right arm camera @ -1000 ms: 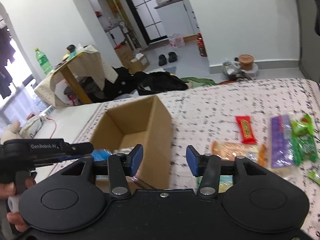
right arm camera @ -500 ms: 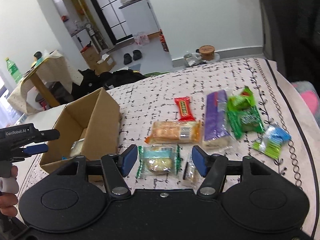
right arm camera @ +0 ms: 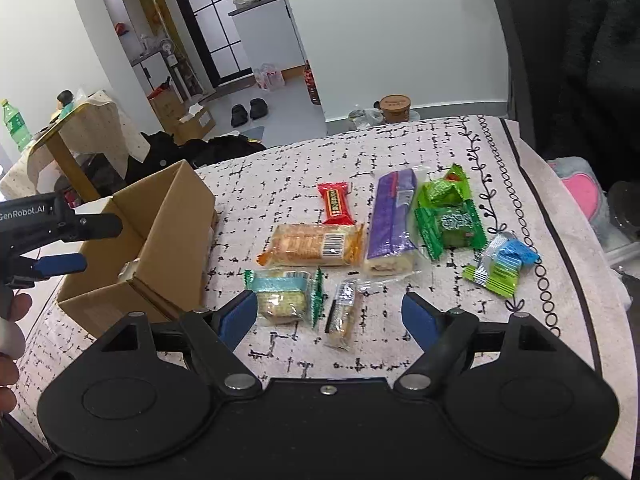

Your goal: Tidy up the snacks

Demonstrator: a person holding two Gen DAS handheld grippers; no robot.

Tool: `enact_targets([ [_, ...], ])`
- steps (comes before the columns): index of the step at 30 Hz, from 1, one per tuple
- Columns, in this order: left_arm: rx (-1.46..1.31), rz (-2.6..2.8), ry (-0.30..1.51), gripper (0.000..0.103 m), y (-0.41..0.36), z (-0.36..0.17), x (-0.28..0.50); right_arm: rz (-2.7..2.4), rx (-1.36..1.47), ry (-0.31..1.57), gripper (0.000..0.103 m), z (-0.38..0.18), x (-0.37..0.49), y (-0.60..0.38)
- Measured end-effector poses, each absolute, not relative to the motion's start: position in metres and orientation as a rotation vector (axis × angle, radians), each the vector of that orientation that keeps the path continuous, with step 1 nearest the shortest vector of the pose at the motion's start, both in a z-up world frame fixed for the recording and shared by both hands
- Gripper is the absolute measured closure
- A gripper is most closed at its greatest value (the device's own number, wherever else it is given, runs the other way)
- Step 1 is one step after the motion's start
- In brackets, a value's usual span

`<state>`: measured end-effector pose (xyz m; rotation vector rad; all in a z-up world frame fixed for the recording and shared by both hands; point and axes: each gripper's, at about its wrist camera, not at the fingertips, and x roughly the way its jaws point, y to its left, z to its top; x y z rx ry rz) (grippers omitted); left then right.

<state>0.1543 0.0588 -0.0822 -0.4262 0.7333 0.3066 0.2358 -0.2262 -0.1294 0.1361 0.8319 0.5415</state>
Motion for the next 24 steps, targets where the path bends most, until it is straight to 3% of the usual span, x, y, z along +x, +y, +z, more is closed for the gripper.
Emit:
enact_targets([
  [24, -0.373, 0.111, 0.777, 0.020, -0.020, -0.088, 0.199, 0.361, 0.209, 0.839, 0.024, -0.144, 0.254, -0.291],
])
